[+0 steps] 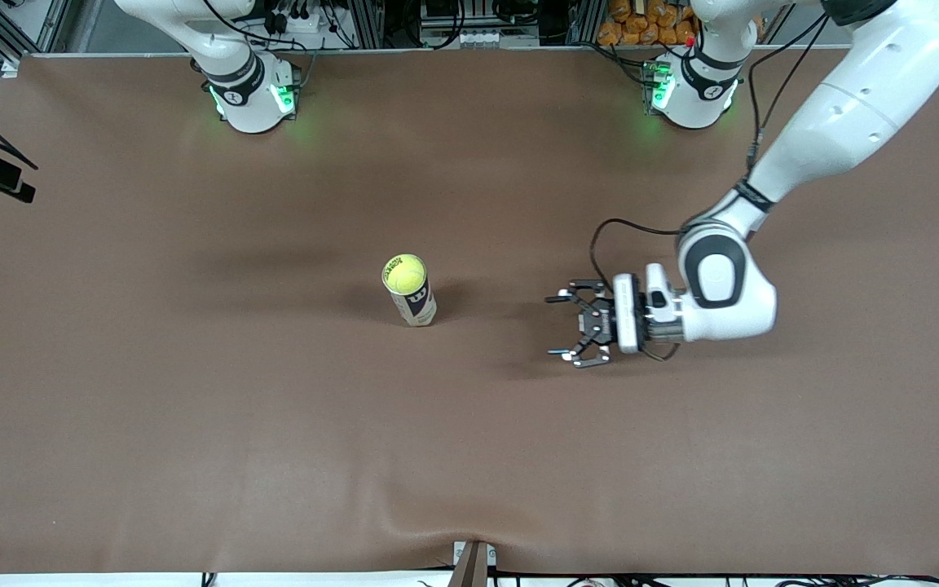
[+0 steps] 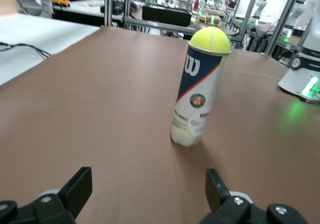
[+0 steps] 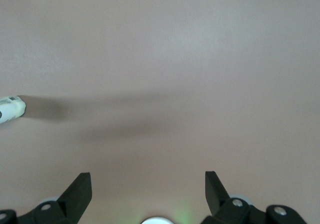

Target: Insert tennis ball vertically with right arm

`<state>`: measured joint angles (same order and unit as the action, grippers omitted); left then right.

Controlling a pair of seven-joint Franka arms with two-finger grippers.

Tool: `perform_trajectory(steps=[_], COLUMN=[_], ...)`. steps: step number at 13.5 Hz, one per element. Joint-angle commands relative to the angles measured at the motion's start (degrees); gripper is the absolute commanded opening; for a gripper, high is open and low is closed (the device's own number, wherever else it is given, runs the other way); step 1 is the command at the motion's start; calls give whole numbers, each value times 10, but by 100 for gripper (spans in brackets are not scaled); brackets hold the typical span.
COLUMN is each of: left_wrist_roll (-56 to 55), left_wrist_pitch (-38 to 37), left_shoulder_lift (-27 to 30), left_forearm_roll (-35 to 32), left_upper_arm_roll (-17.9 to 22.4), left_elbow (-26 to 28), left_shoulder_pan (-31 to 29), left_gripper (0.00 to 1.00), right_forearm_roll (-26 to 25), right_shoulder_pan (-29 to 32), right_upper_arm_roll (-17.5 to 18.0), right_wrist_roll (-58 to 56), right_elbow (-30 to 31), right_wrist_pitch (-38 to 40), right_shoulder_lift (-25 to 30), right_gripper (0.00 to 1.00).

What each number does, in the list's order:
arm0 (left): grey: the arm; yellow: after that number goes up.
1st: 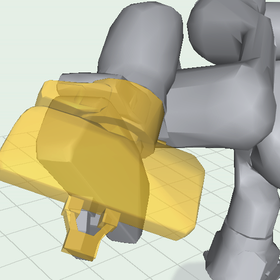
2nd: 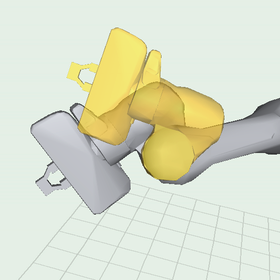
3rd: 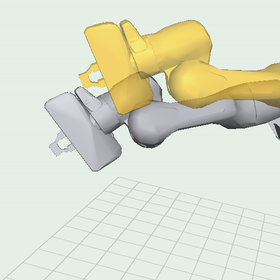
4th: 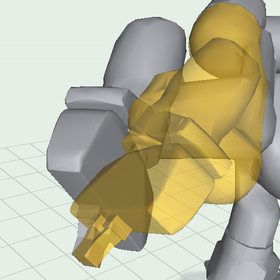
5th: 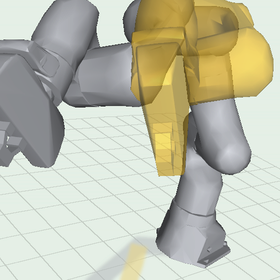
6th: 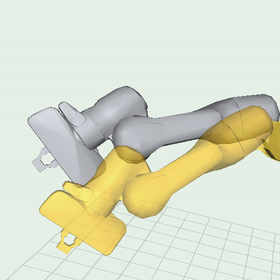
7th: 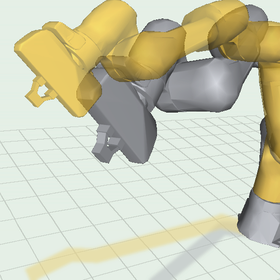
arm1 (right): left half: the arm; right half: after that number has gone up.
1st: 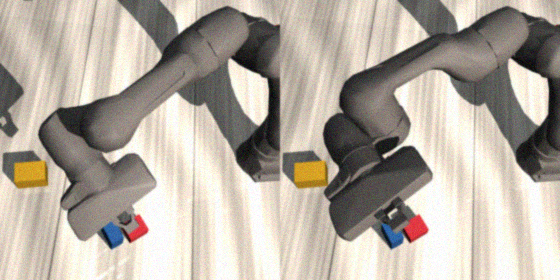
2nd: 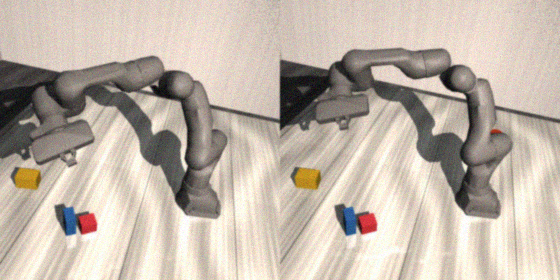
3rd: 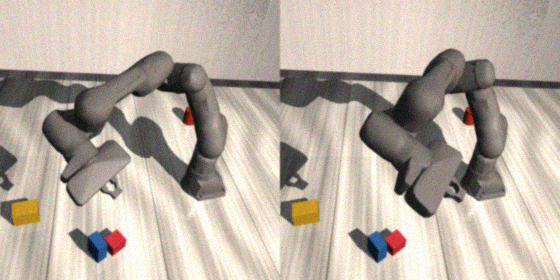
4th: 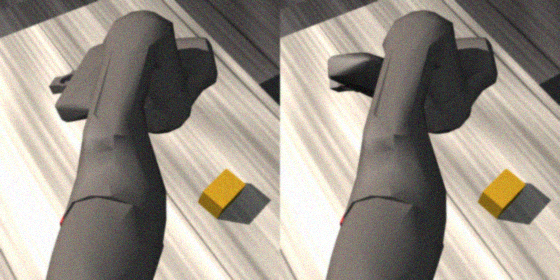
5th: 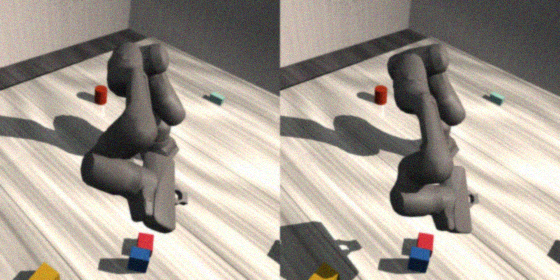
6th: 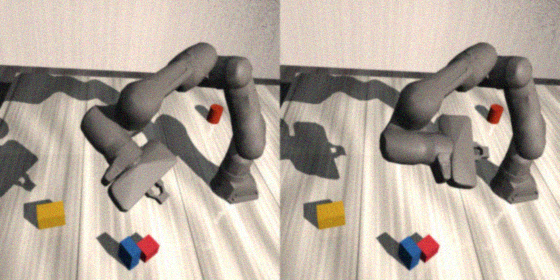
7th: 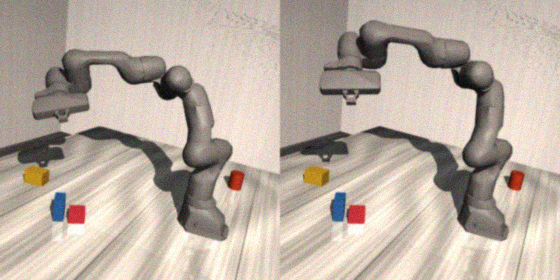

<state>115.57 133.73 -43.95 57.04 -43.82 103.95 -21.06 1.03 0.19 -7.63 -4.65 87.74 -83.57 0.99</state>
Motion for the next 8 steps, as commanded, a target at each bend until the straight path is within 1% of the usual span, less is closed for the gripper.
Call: perform_trajectory(steps=[1,3,5,7,8], left_wrist_roll=[-74,-139,-191,-225,-231], left_wrist_pitch=[-41,-79,-129,-174,-189], left_shoulder_lift=[12,9,12,12,11], left_forearm_roll=[-86,-178,-255,-307,-331], left_upper_arm_roll=[5,7,33,56,79], left_elbow=[-22,-58,-103,-145,-167], left_shoulder_pan=[-21,-43,-47,-43,-32], left_gripper=[100,100,100,100,100], right_forearm_roll=[-9,-9,-9,-9,-9], right_shoulder_pan=[-15,-27,-32,-32,-32], right_upper_arm_roll=[4,4,5,5,4], right_wrist_roll=[-14,-12,15,34,34], right_elbow=[-5,-7,-20,-34,-42], right_wrist_pitch=[-7,0,14,45,50], right_shoulder_lift=[1,1,1,5,4], right_gripper=[100,100,100,100,100])
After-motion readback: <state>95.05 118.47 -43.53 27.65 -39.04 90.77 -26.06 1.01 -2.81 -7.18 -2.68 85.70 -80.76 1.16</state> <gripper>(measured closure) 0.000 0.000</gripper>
